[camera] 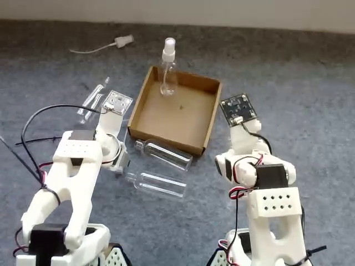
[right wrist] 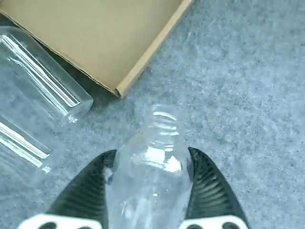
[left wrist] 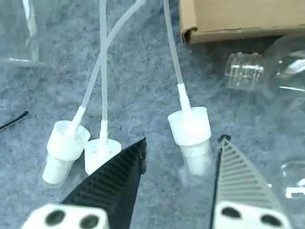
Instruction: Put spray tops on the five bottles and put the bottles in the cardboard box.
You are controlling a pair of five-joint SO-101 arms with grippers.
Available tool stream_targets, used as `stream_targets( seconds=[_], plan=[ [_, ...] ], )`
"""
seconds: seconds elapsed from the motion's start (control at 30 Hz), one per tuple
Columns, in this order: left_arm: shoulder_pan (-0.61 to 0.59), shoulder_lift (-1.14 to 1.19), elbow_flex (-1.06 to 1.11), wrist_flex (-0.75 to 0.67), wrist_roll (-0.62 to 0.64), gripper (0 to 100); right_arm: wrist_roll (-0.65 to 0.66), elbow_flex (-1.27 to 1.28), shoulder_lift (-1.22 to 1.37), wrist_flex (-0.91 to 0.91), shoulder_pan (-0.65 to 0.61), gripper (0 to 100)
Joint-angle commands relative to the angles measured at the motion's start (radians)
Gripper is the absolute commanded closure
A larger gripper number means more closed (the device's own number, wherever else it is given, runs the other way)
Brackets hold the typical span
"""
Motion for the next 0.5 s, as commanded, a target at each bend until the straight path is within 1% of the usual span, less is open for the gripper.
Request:
stream_targets(
  seconds=[0.0,0.1,0.17,0.23,0.3,0.33,0.4,0.47],
  plan=[
    [0.015,0.088,-0.021,-0.054,-0.006,78,-0.009,-0.008,-0.022,-0.01,-0.007,97.8],
    [0.008,0.185,-0.047,-0.063,-0.011,78,-0.009,-0.008,-0.022,-0.01,-0.007,97.8],
    [0.008,0.196,-0.045,-0.069,-0.014,80,-0.009,-0.007,-0.022,-0.01,-0.007,97.8],
    [0.002,0.179,-0.047,-0.063,-0.046,87,-0.009,-0.007,-0.022,-0.01,-0.007,97.8],
    [-0.03,0.14,-0.047,-0.063,-0.104,94,-0.009,-0.007,-0.022,-0.012,-0.007,97.8],
    [-0.051,0.117,-0.047,-0.058,-0.114,96,-0.009,-0.007,-0.022,-0.015,-0.007,97.8],
    [-0.105,0.061,-0.056,-0.005,-0.13,96,-0.009,-0.007,-0.022,-0.016,-0.007,97.8],
    [-0.156,-0.002,-0.085,0.083,-0.19,96,-0.009,-0.007,-0.022,-0.016,-0.007,97.8]
  ],
)
